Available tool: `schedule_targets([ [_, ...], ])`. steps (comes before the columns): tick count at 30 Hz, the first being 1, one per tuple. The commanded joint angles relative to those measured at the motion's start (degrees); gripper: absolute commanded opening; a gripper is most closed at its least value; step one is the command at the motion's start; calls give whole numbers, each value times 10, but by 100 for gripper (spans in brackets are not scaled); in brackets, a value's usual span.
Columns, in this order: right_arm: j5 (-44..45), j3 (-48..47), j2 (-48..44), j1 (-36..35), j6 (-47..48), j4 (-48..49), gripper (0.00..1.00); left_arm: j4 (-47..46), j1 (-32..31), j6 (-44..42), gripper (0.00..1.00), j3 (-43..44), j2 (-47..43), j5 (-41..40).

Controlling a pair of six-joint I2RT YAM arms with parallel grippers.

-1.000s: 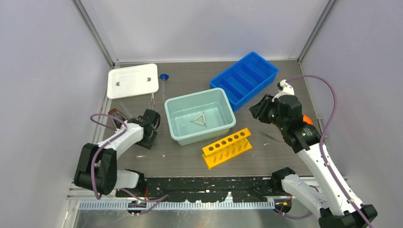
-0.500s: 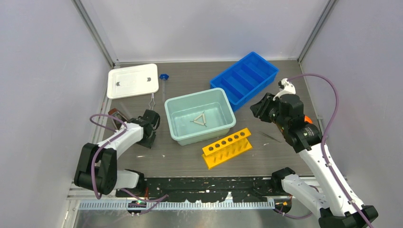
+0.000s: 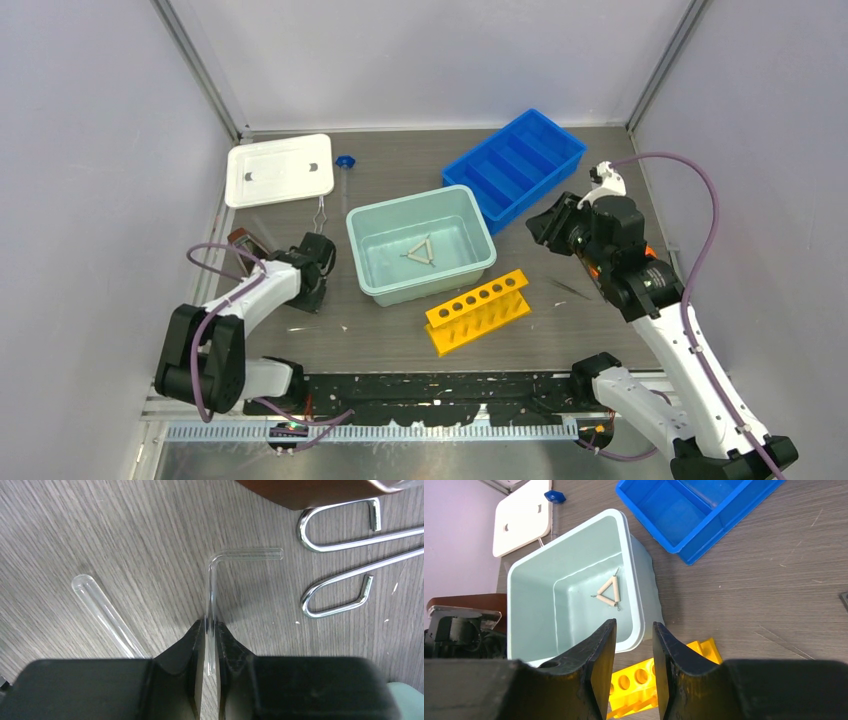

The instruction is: Organize the chemistry lab equipment

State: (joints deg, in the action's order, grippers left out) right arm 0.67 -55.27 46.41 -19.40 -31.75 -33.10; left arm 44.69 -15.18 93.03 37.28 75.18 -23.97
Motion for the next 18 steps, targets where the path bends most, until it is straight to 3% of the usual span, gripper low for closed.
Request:
schedule_targets([
  [1,-16,-34,-13,-3,-9,9,39,41,2,15,13,-26,-18,8],
  [9,-27,-39,-17,-3,-19,15,39,82,2,13,6,-21,-85,0],
  [18,-35,-55,9,-3,-38,17,39,126,2,-15,3,7,-221,-10],
])
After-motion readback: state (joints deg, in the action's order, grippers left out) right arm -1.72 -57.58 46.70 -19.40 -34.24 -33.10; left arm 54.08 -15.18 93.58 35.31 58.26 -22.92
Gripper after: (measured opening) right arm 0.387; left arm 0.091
